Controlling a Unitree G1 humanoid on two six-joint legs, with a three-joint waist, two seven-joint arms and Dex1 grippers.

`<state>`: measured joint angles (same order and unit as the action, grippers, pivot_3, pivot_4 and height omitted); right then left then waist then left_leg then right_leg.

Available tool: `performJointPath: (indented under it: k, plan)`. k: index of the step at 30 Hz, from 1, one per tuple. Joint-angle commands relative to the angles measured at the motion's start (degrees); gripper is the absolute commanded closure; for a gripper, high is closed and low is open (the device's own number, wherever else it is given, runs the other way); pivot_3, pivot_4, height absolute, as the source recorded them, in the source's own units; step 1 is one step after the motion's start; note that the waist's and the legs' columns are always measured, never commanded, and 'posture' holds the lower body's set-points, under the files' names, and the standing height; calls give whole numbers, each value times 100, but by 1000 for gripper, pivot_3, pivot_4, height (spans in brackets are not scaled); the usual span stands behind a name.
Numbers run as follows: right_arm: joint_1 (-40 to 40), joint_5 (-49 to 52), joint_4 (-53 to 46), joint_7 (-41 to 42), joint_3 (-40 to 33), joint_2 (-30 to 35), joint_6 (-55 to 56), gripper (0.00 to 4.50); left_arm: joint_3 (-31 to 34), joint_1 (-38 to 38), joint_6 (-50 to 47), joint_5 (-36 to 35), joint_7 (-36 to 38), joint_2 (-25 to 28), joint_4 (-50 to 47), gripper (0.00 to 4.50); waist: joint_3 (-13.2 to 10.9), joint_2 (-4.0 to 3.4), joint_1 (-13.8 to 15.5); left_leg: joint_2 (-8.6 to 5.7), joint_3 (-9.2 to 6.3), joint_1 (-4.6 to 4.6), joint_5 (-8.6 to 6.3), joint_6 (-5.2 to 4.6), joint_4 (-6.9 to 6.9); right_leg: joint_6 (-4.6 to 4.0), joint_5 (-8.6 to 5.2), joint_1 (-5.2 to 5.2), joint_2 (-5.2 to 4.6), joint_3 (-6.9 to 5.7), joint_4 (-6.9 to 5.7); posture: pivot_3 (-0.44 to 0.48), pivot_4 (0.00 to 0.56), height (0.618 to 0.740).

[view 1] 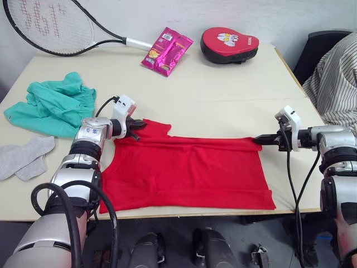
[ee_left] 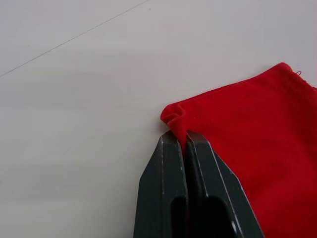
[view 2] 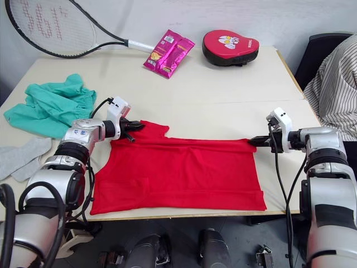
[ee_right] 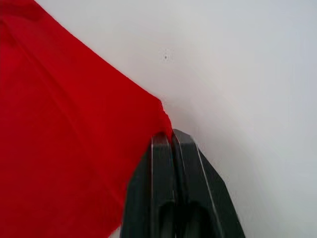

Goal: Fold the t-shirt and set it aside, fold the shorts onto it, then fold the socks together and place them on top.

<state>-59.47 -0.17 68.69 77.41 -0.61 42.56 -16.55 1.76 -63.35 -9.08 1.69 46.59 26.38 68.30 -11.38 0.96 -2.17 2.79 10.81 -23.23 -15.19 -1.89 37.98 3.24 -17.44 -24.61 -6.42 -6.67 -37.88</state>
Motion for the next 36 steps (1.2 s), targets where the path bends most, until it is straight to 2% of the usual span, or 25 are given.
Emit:
performJointPath:
  k: [1, 7, 10, 14, 20, 26, 31, 36]
  plan:
    - [100, 212, -227, 34, -224, 72, 474, 4470, 81, 148, 333, -112, 180, 66, -148, 4500, 0, 0, -1, 0, 0, 0, 0, 0, 0, 0, 0, 0, 0, 0, 0, 0, 150, 740]
    - [688, 534, -904, 90, -514, 75, 1912, 4470, 398, 505, 1671, -498, 594, 239, -657, 4500, 0, 0, -1, 2, 0, -2, 0, 0, -2, 0, 0, -1, 1, -1, 2, 0, 150, 740]
    - [1085, 683, -1274, -7, -663, 71, 2571, 4470, 625, 802, 1961, -899, 1138, 341, -1128, 4500, 0, 0, -11, 3, 0, -2, 0, 1, -2, 0, 0, -1, 2, -2, 3, 0, 150, 740]
    - [1600, 800, -1711, -287, -806, 14, 3640, 4470, 761, 1343, 2573, -1178, 1502, 457, -1894, 4500, 0, 0, -26, 3, 0, 2, 0, 1, -3, 0, 0, 2, 2, -1, 4, 0, 150, 740]
    - [2258, 905, -2304, -796, -883, -128, 4641, 4470, 842, 2156, 3242, -1338, 1615, 698, -2914, 4500, 0, 0, -39, 4, -4, 2, 0, 0, -1, 0, 0, 4, 1, -2, 4, 0, 150, 740]
    - [2770, 751, -2472, -1271, -761, -81, 5427, 4470, 788, 2857, 4006, -1289, 1706, 1092, -3519, 4500, 0, 0, -61, 4, -7, 5, 0, 0, -3, 0, 0, 7, -1, -2, 5, 0, 150, 740]
    - [3053, 285, -2393, -1993, -700, 43, 6475, 4470, 731, 3703, 4431, -1372, 1862, 1365, -4230, 4500, 0, -1, -88, 3, -7, 8, -1, -1, -5, 0, 0, 10, -4, -1, 6, 0, 150, 740]
    - [3265, -210, -2294, -2562, -517, 134, 7268, 4470, 578, 4092, 5073, -1176, 1924, 1651, -4351, 4500, 1, -1, -90, 5, -10, 10, -2, 0, -5, -2, -1, 13, -5, -2, 8, 0, 150, 740]
